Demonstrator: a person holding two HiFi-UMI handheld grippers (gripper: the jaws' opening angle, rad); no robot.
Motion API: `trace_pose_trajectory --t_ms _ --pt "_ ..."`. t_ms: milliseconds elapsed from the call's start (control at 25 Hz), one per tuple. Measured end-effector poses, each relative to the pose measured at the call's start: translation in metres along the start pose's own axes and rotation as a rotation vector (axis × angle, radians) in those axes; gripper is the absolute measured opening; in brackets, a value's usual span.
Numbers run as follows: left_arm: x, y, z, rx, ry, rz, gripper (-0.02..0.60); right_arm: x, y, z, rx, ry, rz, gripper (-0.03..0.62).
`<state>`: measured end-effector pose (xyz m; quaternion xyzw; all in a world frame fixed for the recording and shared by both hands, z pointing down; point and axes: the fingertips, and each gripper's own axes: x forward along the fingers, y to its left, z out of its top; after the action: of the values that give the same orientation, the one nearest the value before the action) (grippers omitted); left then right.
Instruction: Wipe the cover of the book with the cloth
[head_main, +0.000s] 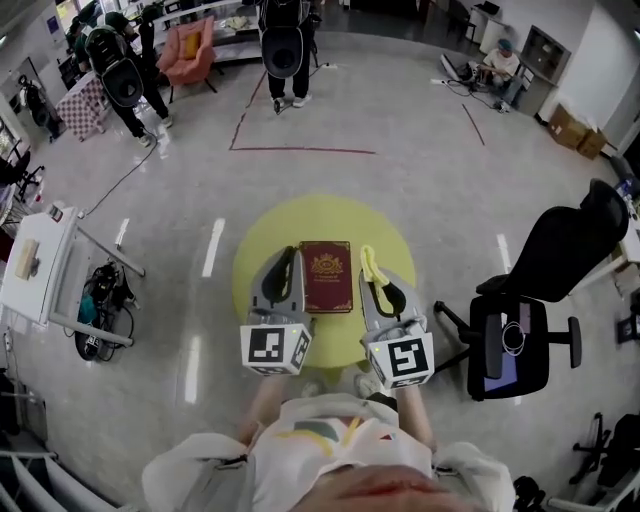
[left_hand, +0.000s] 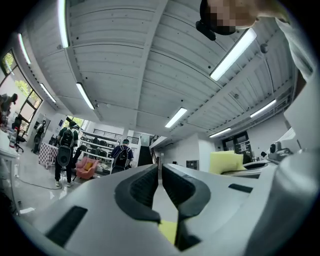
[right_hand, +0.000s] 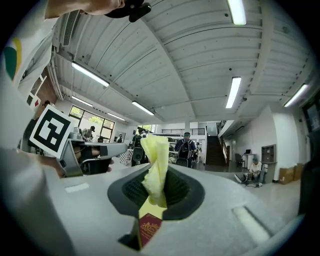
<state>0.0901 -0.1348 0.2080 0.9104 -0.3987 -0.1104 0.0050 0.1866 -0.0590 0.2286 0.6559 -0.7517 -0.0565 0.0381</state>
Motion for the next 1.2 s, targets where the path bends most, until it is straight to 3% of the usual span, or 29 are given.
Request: trace_pose_trajectory --t_ms 400,680,920,1080,1200 --pt "0.018 -0.026 0.007 0.070 0.010 0.007 0.020 0.006 -0.025 0.004 0.072 -0.070 0.029 0.029" --pt "0.025 -0.038 0.002 0.047 0.032 -0.028 0.020 -0.002 -0.037 -0.007 0.138 -0.054 0.012 0.029" --pt "0.022 -0.034 -0.005 0.030 0.074 -0.032 0.026 -0.003 -0.041 -0.003 0.128 -0.065 0.007 0.029" --pt "0.022 -0.026 -0.006 0.012 0.087 -0.042 0.132 -0.003 -0.042 0.001 0.124 -0.066 -0.004 0.029" --pt "0.016 -0.015 -0.018 -0.013 0.138 -0.021 0.147 -0.006 -0.035 -0.004 0.121 -0.037 0.009 0.029"
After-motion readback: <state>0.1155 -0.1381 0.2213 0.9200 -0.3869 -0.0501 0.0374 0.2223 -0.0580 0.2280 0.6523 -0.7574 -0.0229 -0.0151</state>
